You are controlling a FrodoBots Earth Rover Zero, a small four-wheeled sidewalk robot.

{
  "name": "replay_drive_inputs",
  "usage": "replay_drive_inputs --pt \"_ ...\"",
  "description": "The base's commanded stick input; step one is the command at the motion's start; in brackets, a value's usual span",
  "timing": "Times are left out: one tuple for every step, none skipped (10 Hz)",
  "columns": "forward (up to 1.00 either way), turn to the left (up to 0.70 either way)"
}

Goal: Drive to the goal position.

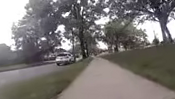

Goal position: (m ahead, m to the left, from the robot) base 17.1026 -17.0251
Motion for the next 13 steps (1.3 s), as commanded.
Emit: replay_drive_inputs --pt "1.0 0.0" --pt "1.0 0.0" --pt "1.0 0.0" --pt "1.0 0.0" --pt "1.0 0.0" --pt "1.0 0.0" --pt "1.0 0.0" --pt "1.0 0.0" --pt "1.0 0.0" --pt "1.0 0.0" --pt "1.0 0.0" --pt "1.0 -0.08" --pt "1.0 -0.29"
